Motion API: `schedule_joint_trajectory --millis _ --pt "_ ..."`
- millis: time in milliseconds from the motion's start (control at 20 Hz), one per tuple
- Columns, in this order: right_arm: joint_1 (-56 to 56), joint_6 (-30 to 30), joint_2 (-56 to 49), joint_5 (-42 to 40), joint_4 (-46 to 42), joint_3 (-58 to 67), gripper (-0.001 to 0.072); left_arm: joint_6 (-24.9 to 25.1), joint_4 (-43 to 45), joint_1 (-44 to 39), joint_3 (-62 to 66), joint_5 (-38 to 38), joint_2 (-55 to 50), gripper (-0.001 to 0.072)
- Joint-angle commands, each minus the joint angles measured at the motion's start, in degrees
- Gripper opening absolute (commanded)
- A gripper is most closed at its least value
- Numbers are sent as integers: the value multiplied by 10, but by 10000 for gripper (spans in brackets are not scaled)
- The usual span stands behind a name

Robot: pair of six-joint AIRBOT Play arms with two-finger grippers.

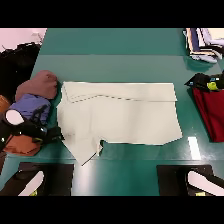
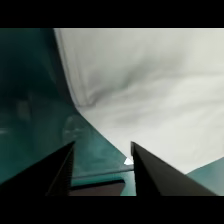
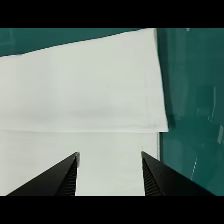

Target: Fold the shirts.

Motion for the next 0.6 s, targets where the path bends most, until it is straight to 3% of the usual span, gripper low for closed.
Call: schedule_joint_trajectory --millis 0,350,400,450,550 --pt "7 0 3 -4 4 0 452 -9 -41 0 -67 41 21 430" --pt "7 0 3 16 4 0 451 36 -139 0 -88 85 21 428" --pt "7 1 3 26 3 0 451 37 -145 0 -88 85 21 299" --pt "1 0 3 41 3 0 450 58 -159 0 -87 84 21 18" --pt "-20 0 3 90 -11 0 451 73 -186 0 -79 81 21 24"
